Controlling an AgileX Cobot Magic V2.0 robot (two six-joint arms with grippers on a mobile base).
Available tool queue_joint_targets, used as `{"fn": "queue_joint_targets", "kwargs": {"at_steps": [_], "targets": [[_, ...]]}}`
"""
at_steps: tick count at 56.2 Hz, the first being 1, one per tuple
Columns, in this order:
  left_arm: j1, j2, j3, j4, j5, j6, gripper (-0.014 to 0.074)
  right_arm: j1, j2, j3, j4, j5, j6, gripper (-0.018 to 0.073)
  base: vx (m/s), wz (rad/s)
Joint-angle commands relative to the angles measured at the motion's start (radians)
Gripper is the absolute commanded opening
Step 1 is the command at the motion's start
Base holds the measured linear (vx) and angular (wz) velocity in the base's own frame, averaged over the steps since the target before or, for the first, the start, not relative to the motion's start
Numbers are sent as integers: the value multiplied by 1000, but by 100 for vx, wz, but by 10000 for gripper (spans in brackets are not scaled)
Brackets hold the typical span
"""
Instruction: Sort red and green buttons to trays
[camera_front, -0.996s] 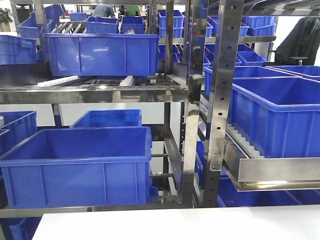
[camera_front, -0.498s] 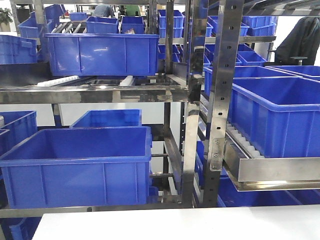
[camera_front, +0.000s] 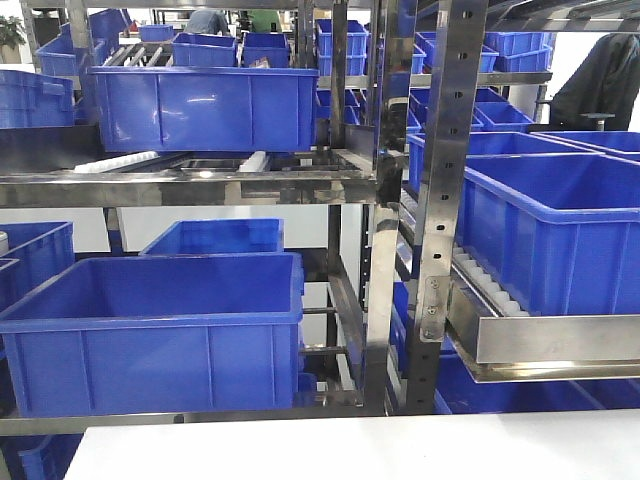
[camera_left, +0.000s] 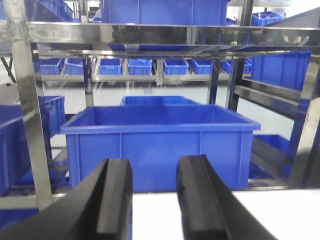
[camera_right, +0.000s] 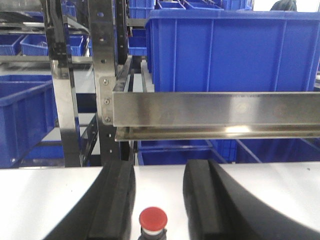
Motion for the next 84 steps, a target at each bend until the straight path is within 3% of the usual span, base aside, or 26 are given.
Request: {"fn": "queue_joint_targets", "kwargs": {"at_steps": [1,15,44,59,67,84], "targets": [[-10,36,-31,-4,-31,-9,443,-4,14,-35,1,-35,0,339,0,0],[-78,183,-98,-5,-3,-9,580,-4,14,-35,3,45,0,340,0,0],[-342,774,-361,-4,5,-9,583,-4,14,-35,4,56,0,345,0,0],[-353,1060,-499,-2,9,-9,583,-4,14,-35,4,103,0,345,0,0],[-352,1196,-574,-2,75,-9,583,-4,14,-35,4,106,0,345,0,0],[-348,1356,-639,4,107,-46,583,-4,14,-35,4,106,0,368,0,0]]}}
